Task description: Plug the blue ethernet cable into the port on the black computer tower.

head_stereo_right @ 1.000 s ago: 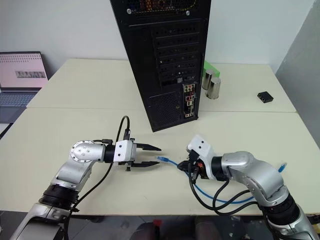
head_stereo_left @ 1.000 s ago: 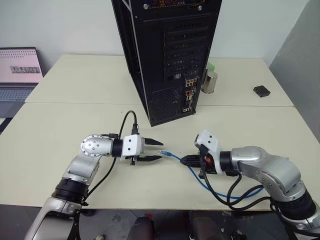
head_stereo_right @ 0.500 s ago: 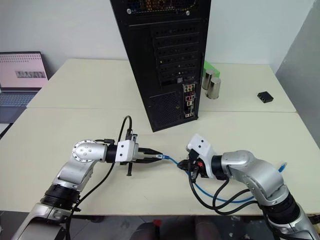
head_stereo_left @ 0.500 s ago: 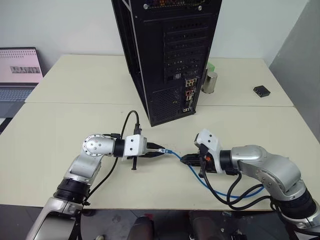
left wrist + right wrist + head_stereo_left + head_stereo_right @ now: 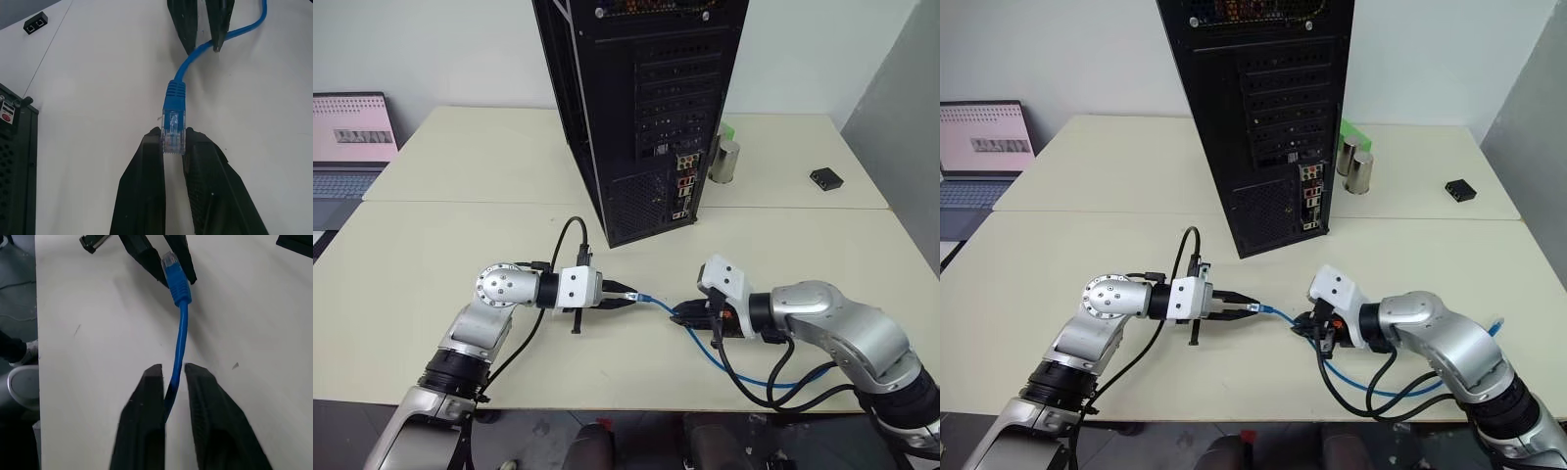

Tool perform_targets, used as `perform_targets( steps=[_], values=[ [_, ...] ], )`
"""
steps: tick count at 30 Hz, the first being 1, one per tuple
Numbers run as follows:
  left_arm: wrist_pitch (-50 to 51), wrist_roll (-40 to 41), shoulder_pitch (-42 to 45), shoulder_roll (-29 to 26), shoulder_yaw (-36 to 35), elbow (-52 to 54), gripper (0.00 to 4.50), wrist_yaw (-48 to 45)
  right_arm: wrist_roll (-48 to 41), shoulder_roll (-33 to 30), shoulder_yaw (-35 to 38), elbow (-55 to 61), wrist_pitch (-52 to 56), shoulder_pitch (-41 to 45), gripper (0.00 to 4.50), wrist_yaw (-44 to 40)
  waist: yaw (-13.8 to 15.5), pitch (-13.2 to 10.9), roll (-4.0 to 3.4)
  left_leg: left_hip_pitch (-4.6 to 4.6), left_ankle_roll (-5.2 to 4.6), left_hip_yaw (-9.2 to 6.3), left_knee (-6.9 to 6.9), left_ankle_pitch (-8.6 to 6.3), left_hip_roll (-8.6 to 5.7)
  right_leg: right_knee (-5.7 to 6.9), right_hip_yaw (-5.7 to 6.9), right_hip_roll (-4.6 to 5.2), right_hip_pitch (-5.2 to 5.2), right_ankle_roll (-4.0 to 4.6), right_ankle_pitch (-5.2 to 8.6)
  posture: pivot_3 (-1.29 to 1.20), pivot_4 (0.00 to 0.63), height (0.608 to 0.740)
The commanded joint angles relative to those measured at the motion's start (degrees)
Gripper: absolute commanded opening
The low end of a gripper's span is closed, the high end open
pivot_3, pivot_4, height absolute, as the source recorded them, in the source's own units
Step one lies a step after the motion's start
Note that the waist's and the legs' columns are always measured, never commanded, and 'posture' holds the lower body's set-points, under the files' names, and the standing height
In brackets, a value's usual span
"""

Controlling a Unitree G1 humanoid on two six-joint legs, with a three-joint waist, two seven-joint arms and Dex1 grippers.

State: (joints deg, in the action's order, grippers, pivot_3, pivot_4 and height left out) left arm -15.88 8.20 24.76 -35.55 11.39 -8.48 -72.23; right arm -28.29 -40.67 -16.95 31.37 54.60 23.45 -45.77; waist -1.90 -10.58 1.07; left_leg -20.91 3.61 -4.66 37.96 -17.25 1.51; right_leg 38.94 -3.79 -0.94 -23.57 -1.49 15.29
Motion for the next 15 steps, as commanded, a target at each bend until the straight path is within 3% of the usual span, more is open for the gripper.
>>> perform_targets(
  steps=[1,6,11,15],
  values=[
    [-3.13,0.19,-0.43,-0.33,-0.22,2.34,0.27,0.35,-4.27,-4.90,7.12,3.34,-1.25,-0.51,1.94,-5.29,0.04,0.00,0.00,0.00,0.00,0.01,0.00,0.00,-0.02,-0.01,-0.01,0.01,0.00,0.00,0.00,0.00,0.150,0.740],
    [-15.41,-3.57,-1.34,1.00,-0.06,0.52,0.27,3.99,-13.54,0.21,17.03,3.72,3.07,-2.78,3.17,-0.50,0.03,0.00,0.01,0.01,0.00,-0.04,-0.01,0.00,0.03,-0.02,0.03,-0.01,0.04,0.01,0.00,0.00,0.150,0.740],
    [-35.83,-10.76,-1.97,4.17,-1.49,-5.70,0.27,13.48,-18.15,7.22,19.61,5.18,4.35,-3.80,3.24,6.29,0.09,0.00,0.02,0.03,0.00,-0.01,-0.01,0.00,0.02,-0.02,-0.02,0.01,0.05,0.01,-0.01,0.00,0.150,0.740],
    [-47.44,-18.98,-1.24,5.57,-3.29,-10.52,0.27,22.49,-16.97,10.55,17.29,4.95,2.85,-4.41,3.24,8.76,0.15,0.00,0.02,0.01,0.00,-0.01,0.00,0.00,0.00,-0.02,-0.03,0.02,0.05,0.01,-0.01,0.00,0.150,0.740]
  ],
)
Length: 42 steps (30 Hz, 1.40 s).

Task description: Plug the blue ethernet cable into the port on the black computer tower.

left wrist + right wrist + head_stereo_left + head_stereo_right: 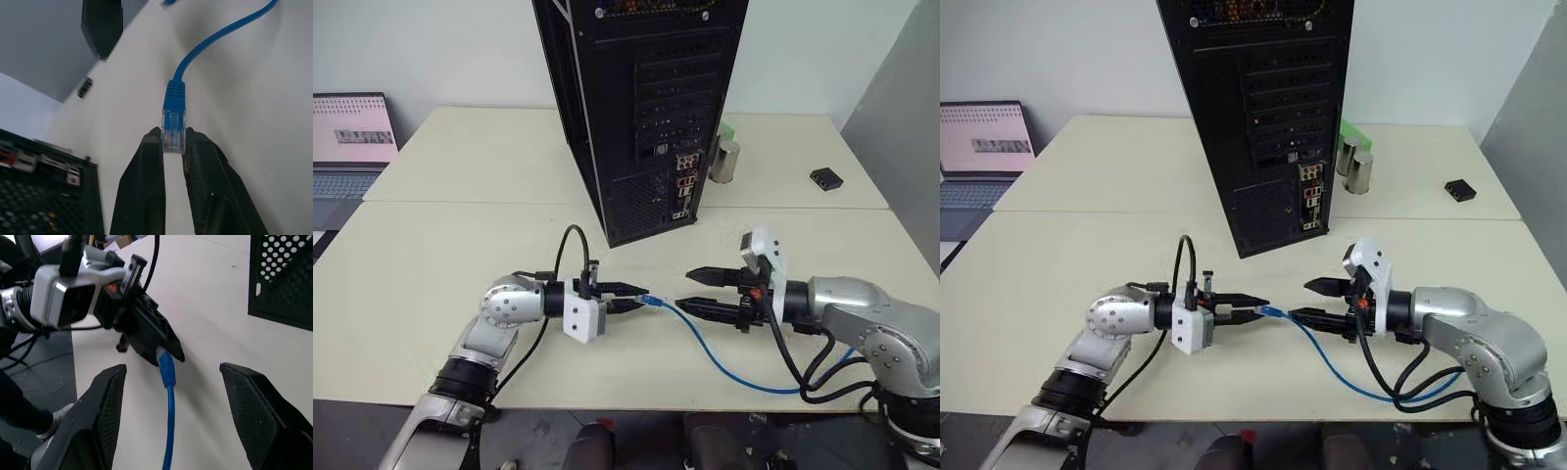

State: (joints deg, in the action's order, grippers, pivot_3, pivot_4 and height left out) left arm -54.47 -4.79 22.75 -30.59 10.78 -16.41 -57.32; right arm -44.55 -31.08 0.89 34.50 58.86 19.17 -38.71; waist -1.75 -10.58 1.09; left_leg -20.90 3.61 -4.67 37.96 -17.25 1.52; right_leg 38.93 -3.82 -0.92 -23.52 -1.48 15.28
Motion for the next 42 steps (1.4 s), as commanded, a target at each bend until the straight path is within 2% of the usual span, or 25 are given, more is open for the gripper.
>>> perform_targets(
  steps=[1,5,9,16,24,27,38,40,42],
  values=[
    [-10.31,-7.40,1.06,0.61,-2.85,-3.63,0.27,9.34,-0.69,1.20,-0.91,1.75,-1.29,-0.16,3.24,1.98,0.01,0.00,0.00,0.01,0.00,0.00,0.00,0.00,-0.01,0.00,0.00,0.01,0.00,0.00,0.00,0.00,0.150,0.740],
    [-13.41,-14.11,1.91,1.55,-4.40,-6.04,0.27,17.74,-0.04,1.80,-3.53,0.15,-1.73,-0.13,3.24,1.81,-0.01,0.00,0.00,0.02,0.00,-0.01,0.00,0.00,0.00,0.01,0.03,0.00,0.00,0.00,0.00,0.00,0.150,0.740],
    [-14.46,-17.46,2.23,0.81,-3.93,-6.74,0.27,22.69,0.69,1.96,-5.38,-1.23,-2.10,0.25,3.24,1.41,-0.03,0.00,0.00,0.01,0.00,-0.01,0.00,0.00,-0.01,0.02,0.04,0.01,0.00,-0.01,0.00,0.00,0.150,0.740],
    [-14.71,-21.32,2.48,-0.41,-3.13,-5.75,0.27,29.00,2.62,3.62,-8.34,-4.51,-3.37,1.66,3.24,1.78,-0.10,0.00,-0.01,0.03,0.00,-0.02,-0.01,0.00,0.00,0.04,0.06,0.01,0.00,0.00,0.00,0.00,0.150,0.740],
    [-14.49,-22.69,3.19,-2.21,-1.96,-5.44,0.27,32.88,1.32,5.90,-7.12,-6.73,-2.76,2.78,3.24,1.79,-0.07,0.00,-0.01,0.02,0.00,-0.03,-0.01,0.00,0.00,0.04,0.07,0.02,0.00,0.00,-0.01,0.00,0.150,0.740],
    [-14.45,-23.01,3.64,-2.86,-1.51,-5.77,0.27,33.87,1.46,5.98,-7.42,-7.15,-2.67,3.16,2.73,1.53,-0.07,0.01,-0.01,0.02,0.00,-0.04,-0.01,0.00,0.00,0.04,0.09,0.01,0.00,0.00,-0.01,0.00,0.150,0.740],
    [-14.24,-24.40,4.14,-3.62,0.13,-5.61,0.27,36.65,1.26,7.09,-7.75,-8.72,-2.51,4.39,0.23,1.48,-0.07,0.01,-0.01,0.02,0.00,-0.04,-0.01,0.00,0.00,0.05,0.09,0.02,0.00,0.00,-0.01,0.00,0.150,0.740],
    [-14.28,-24.59,4.17,-3.79,0.41,-5.64,0.27,37.04,1.15,7.09,-7.72,-8.82,-2.42,4.43,0.00,1.36,-0.08,0.01,-0.01,0.02,0.00,-0.05,-0.01,0.00,0.00,0.05,0.10,0.02,0.00,0.00,-0.01,0.00,0.150,0.740],
    [-14.41,-24.93,4.24,-3.97,0.67,-5.76,0.27,37.54,1.08,6.94,-7.76,-8.85,-2.30,4.46,0.00,1.15,-0.08,0.01,-0.01,0.02,0.00,-0.05,-0.01,0.00,0.00,0.05,0.10,0.02,0.00,0.00,-0.01,0.00,0.150,0.740]
  ],
)
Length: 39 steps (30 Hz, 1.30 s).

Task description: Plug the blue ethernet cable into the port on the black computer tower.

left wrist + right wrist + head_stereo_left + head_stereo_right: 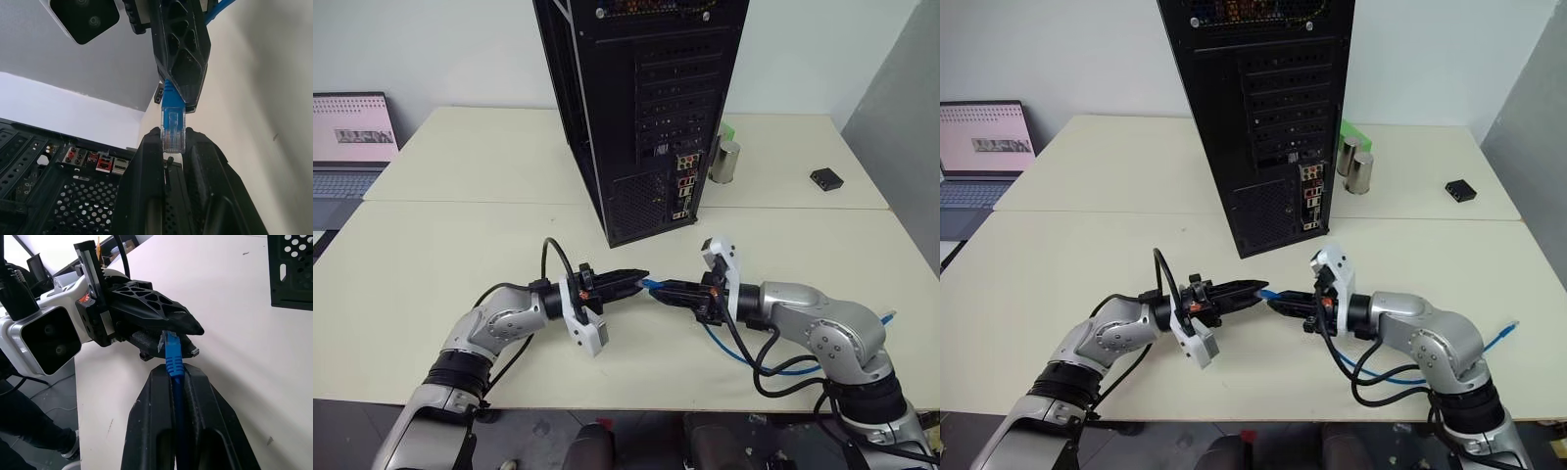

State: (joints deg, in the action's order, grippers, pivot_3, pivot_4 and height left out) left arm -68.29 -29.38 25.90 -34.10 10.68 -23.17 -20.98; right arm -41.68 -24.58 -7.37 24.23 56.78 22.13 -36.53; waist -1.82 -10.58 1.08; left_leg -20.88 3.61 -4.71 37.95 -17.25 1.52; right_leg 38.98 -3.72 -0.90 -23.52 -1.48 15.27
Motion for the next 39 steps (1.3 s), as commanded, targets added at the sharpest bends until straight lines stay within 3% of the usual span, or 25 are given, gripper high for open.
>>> perform_targets(
  steps=[1,10,12,22,29,35,39],
  values=[
    [-0.63,-0.50,1.13,-0.55,0.90,0.96,0.27,1.46,-1.86,0.39,0.49,1.41,-0.14,1.52,0.00,-1.11,0.00,0.00,0.00,0.00,0.00,0.00,0.00,0.00,0.00,0.00,0.00,0.00,0.00,0.00,0.00,0.00,0.150,0.740],
    [-0.78,1.84,1.82,-0.98,3.05,-0.73,0.27,1.34,-1.66,-0.72,-0.06,1.45,0.59,1.92,0.00,-1.99,0.00,0.00,0.00,0.00,0.00,0.00,0.00,0.00,0.00,0.00,0.00,0.00,0.00,0.00,0.00,0.00,0.150,0.740],
    [0.21,4.40,1.94,-0.99,3.74,-1.18,0.98,0.64,-1.46,-0.90,-0.09,1.45,0.63,2.03,0.00,-2.03,0.00,0.00,0.00,0.00,0.00,0.00,0.00,0.00,0.00,0.00,0.00,0.00,0.00,0.00,0.00,0.00,0.150,0.740],
    [6.83,14.80,0.14,-2.50,5.54,-1.03,2.81,-5.03,-1.08,-2.16,1.37,2.20,0.33,1.70,0.00,-1.58,-0.03,0.00,0.00,0.00,0.00,0.00,0.00,0.00,0.00,0.01,0.01,0.00,0.00,0.00,0.00,0.00,0.150,0.740],
    [33.77,38.03,-8.32,-3.59,4.48,16.65,4.46,-15.81,2.40,-2.27,6.12,3.70,-3.28,0.49,0.00,4.09,-0.09,0.00,-0.01,-0.02,0.00,-0.02,-0.01,0.00,0.03,0.01,0.02,0.00,-0.01,0.00,0.00,0.00,0.150,0.740],
    [66.06,47.03,-10.10,2.20,1.54,32.84,4.46,-7.27,13.35,0.37,4.31,4.15,-9.67,1.95,0.00,14.77,-0.05,0.00,0.00,-0.03,0.00,-0.04,0.02,0.00,0.01,0.01,0.01,-0.01,0.01,-0.01,0.01,0.00,0.150,0.740],
    [78.07,46.56,-8.04,6.37,1.26,38.30,4.46,-3.33,21.87,4.05,0.85,2.38,-12.00,3.71,0.00,22.86,-0.17,0.00,0.00,-0.01,0.00,-0.05,0.00,0.00,0.01,0.02,0.00,-0.04,0.00,-0.02,0.01,0.00,0.150,0.740]
  ],
)
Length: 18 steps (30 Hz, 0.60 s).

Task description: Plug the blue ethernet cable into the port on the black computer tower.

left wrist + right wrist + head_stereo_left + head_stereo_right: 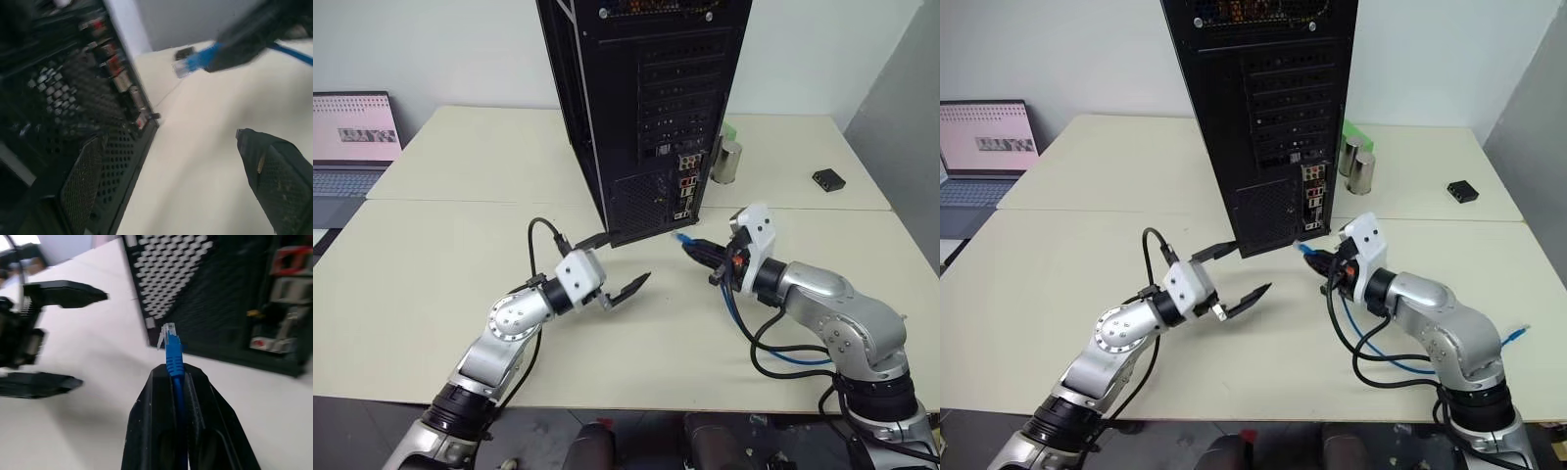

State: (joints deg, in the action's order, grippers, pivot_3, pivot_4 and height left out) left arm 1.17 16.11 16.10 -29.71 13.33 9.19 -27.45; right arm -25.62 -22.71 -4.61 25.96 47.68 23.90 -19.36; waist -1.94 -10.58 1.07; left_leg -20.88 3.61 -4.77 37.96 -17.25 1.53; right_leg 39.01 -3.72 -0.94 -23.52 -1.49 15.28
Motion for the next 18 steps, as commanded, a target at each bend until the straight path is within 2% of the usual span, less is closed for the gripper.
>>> perform_targets(
  steps=[1,7,18],
  values=[
    [12.89,0.98,2.74,3.39,-1.34,6.80,4.46,4.97,7.28,3.99,-2.51,-0.26,-3.34,2.59,0.00,7.67,-0.10,0.00,0.00,0.00,0.01,0.00,-0.01,0.00,0.00,0.00,0.00,0.00,0.00,0.00,0.00,0.00,0.150,0.740],
    [21.49,-2.51,5.25,7.22,-0.29,9.46,4.46,8.09,13.42,10.82,-3.49,-5.45,-6.19,5.96,0.00,13.99,-0.06,0.00,0.00,0.00,0.02,0.01,-0.01,0.01,0.00,0.00,-0.03,0.00,-0.02,0.01,-0.01,0.00,0.150,0.740],
    [19.89,-9.24,5.94,9.05,0.36,9.58,4.46,7.66,17.32,15.03,-2.00,-12.54,-8.88,9.46,0.00,15.68,0.05,0.00,0.00,0.00,0.03,0.06,-0.02,0.02,-0.02,-0.02,-0.08,0.04,-0.03,0.02,-0.01,0.00,0.150,0.740]
  ],
)
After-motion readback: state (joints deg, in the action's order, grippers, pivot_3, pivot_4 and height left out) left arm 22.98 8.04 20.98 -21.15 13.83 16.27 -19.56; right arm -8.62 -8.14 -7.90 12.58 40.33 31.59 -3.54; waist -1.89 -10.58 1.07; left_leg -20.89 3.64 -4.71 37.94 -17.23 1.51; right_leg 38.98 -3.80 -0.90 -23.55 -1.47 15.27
